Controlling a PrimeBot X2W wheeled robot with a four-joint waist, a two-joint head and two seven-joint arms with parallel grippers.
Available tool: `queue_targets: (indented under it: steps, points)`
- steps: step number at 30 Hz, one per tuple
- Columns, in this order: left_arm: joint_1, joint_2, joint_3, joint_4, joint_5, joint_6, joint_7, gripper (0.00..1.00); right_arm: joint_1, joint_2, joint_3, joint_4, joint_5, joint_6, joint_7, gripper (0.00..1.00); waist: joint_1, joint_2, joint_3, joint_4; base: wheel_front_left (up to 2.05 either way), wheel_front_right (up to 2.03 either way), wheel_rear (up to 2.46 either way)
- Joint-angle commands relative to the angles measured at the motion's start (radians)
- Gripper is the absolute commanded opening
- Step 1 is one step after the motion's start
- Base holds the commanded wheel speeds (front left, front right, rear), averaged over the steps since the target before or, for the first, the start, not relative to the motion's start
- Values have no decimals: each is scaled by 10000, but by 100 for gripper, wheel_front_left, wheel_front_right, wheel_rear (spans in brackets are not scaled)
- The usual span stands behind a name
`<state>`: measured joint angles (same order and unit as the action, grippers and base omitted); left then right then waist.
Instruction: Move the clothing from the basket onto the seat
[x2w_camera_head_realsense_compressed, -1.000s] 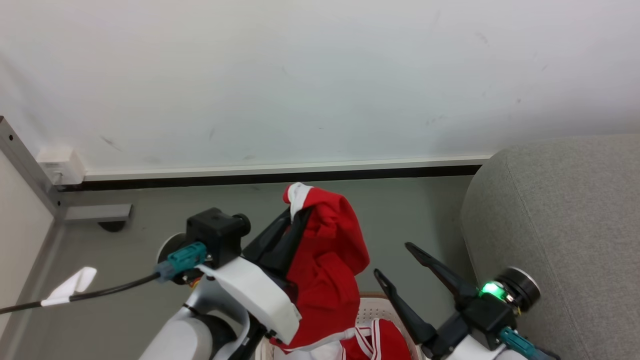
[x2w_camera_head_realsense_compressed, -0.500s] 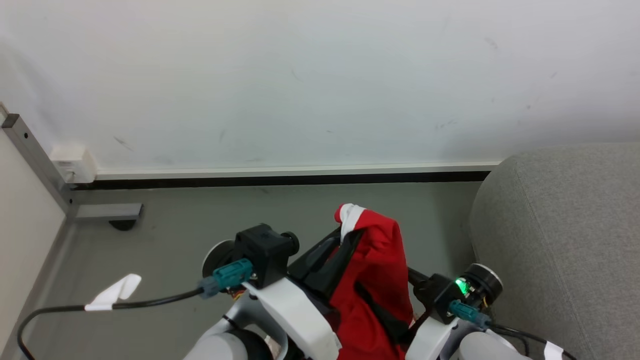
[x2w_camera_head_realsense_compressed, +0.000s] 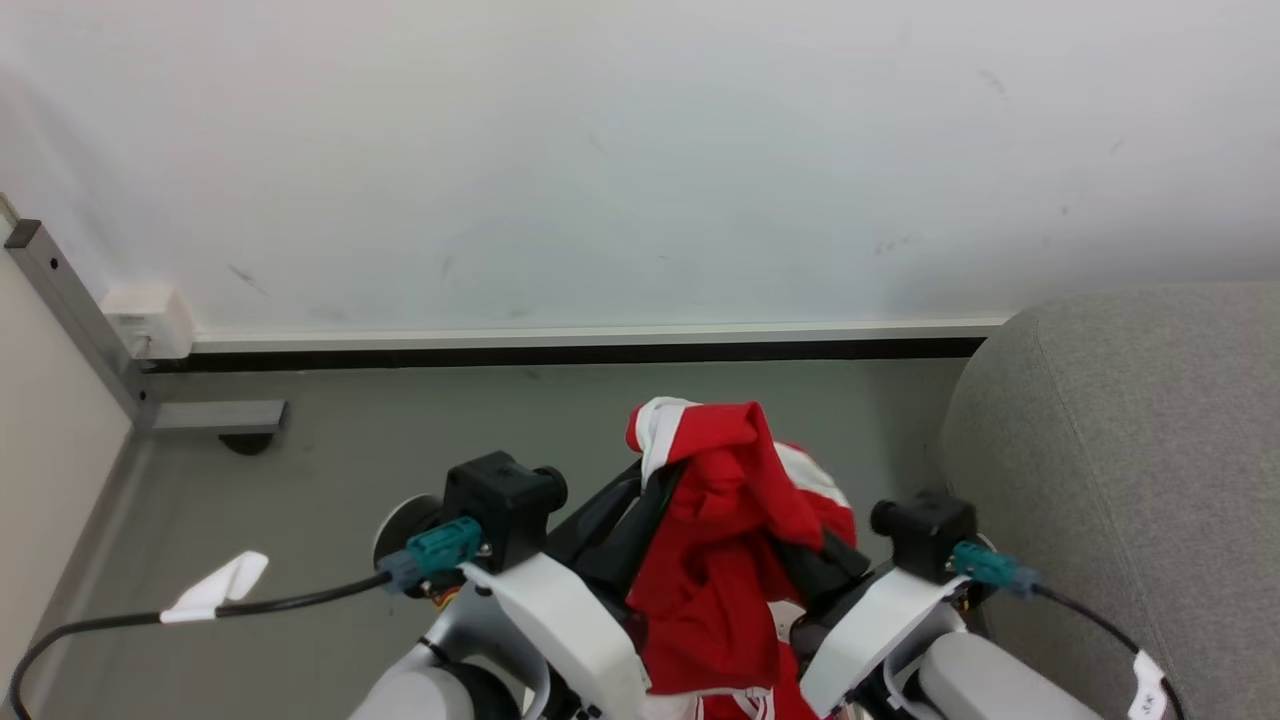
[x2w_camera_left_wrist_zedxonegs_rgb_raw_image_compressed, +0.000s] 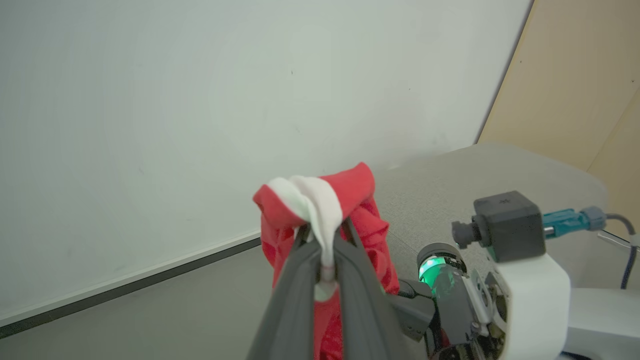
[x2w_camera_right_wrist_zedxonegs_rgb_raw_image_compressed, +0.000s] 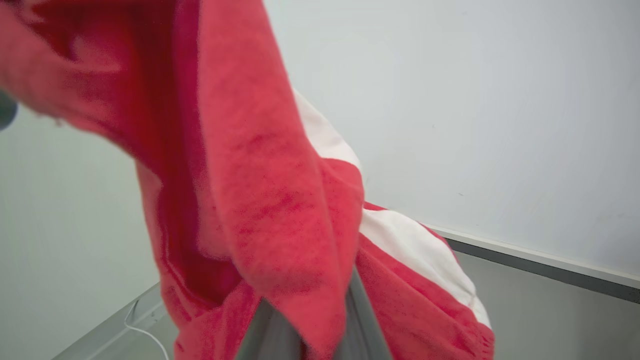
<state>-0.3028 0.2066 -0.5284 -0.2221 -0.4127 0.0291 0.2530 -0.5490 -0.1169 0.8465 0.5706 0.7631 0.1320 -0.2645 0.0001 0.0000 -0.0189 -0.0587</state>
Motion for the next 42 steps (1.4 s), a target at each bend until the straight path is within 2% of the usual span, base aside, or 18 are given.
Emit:
queue_targets:
  steps: [1, 2, 3, 13, 21, 28, 35, 39, 42]
  points:
    - [81, 51, 19, 43, 117, 44, -58, 46, 49, -149, -95, -52, 119, -25, 1, 0, -1, 0, 22, -42, 0, 0, 0]
    - [68, 113, 32, 115, 203, 59, -113, 83, 103, -227, -261, -199, 273, -23, 1, 0, -1, 0, 43, -89, 0, 0, 0]
    - [60, 138, 29, 179, 239, 63, -199, 100, 148, -318, -445, -364, 398, -23, 1, 0, -1, 0, 67, -146, 0, 0, 0]
    - [286, -170, -363, 1055, 458, 9, -1002, 100, 161, -1513, -2187, -1655, 777, -23, 1, 0, -1, 0, 331, -1247, 0, 0, 0]
    - [96, -649, -873, 1800, 644, -157, -1711, 100, 315, -2141, -3056, -2479, 616, -23, 1, 0, -1, 0, 732, -2423, 0, 0, 0]
    - [-395, -715, -1007, 2177, 825, -249, -2085, 100, 477, -2450, -3898, -2981, 509, -23, 1, 0, -1, 0, 1561, -3144, 0, 0, 0]
    - [-1379, -451, -960, 2083, 1195, -489, -2037, 100, -176, -2046, -5252, -2657, 215, -23, 135, 0, -1, 0, 3225, -3160, 0, 0, 0]
    - [-2199, -226, -891, 1951, 1436, -705, -1820, 100, -1540, -1768, -6410, -1729, -229, -23, 362, 0, -1, 0, 4490, -2892, 0, 0, 0]
    - [-2940, -193, -849, 1800, 1558, -842, -1738, 100, -2950, -1937, -7637, -777, -766, -23, 507, 0, -1, 0, 5509, -2416, 0, 0, 0]
